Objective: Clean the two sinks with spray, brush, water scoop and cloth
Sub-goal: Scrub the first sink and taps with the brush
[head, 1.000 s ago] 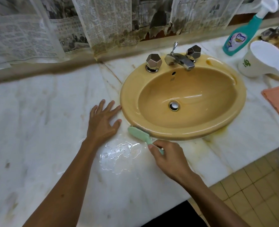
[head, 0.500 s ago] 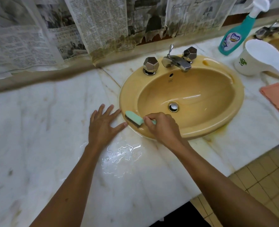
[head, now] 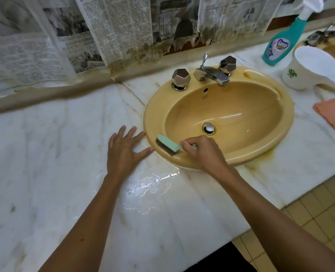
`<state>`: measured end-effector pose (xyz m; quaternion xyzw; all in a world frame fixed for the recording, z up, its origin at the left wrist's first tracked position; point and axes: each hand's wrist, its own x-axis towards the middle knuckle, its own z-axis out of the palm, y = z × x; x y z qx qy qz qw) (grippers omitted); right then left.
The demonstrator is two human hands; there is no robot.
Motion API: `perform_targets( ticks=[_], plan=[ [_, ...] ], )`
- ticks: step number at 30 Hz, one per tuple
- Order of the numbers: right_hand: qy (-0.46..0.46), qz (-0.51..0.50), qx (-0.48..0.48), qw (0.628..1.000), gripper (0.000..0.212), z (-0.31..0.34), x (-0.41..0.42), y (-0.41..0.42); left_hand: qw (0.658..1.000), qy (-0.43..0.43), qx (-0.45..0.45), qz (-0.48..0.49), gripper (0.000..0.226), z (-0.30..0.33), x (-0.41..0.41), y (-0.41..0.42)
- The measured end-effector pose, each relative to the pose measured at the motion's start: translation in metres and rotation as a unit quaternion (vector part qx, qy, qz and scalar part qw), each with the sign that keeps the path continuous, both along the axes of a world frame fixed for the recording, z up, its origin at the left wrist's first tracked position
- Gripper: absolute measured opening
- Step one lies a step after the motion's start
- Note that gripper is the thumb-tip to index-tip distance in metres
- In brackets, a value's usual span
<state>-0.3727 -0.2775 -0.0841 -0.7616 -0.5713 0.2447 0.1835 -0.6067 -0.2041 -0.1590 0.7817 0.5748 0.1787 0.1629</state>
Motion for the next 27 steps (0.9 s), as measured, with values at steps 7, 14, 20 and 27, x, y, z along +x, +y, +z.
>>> perform_targets(
  ticks=[7, 14, 20, 27],
  plan=[
    [0.043, -0.021, -0.055, 0.997, 0.031, 0.021, 0.060, -0.039, 1.000, 0.003, -0.002, 0.002, 0.075, 0.001, 0.001, -0.001],
    [0.019, 0.012, -0.083, 0.996, 0.029, 0.010, 0.043, 0.012, 1.000, 0.003, -0.001, -0.003, 0.071, 0.001, 0.000, -0.001],
    [0.102, 0.025, -0.149, 0.983, 0.041, 0.033, 0.118, -0.007, 1.000, 0.001, 0.001, -0.005, 0.072, 0.000, 0.000, 0.001],
    [0.197, 0.048, -0.107, 0.973, 0.036, 0.008, 0.049, 0.029, 1.000, -0.007, -0.003, -0.004, 0.073, 0.002, 0.000, -0.002]
  ],
)
